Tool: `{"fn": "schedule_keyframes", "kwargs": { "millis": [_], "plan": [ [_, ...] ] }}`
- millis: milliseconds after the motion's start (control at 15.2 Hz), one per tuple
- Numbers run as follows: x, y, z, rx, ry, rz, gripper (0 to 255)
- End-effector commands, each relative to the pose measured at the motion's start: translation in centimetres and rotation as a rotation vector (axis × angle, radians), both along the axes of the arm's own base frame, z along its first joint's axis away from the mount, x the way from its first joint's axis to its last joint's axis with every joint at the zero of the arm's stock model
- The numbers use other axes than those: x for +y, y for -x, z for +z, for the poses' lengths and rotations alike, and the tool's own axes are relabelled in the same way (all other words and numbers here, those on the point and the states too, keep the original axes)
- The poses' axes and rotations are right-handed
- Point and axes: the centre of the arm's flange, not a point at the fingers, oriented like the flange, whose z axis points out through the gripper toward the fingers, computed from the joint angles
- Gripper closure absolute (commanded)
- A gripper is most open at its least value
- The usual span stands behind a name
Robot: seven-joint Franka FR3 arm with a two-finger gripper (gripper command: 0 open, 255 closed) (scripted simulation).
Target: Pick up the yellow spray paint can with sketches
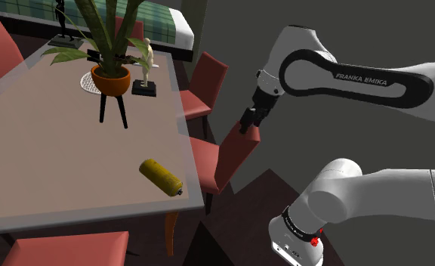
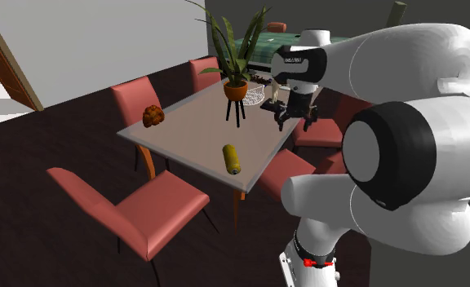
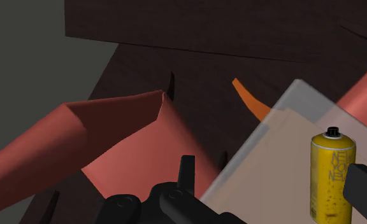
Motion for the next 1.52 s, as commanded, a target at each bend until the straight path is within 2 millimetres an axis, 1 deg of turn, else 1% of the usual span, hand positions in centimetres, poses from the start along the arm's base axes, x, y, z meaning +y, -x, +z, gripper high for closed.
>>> {"fn": "schedule_keyframes", "kwargs": {
  "millis": [0,726,1452],
  "plan": [
    [1.8,-0.5,-2.1,-0.001,-0.013,-0.012,0],
    [10.8,-3.3,-12.4,0.0,-0.077,-0.066,0],
    [20.2,-6.5,-22.1,0.002,-0.142,-0.121,0]
  ]
}}
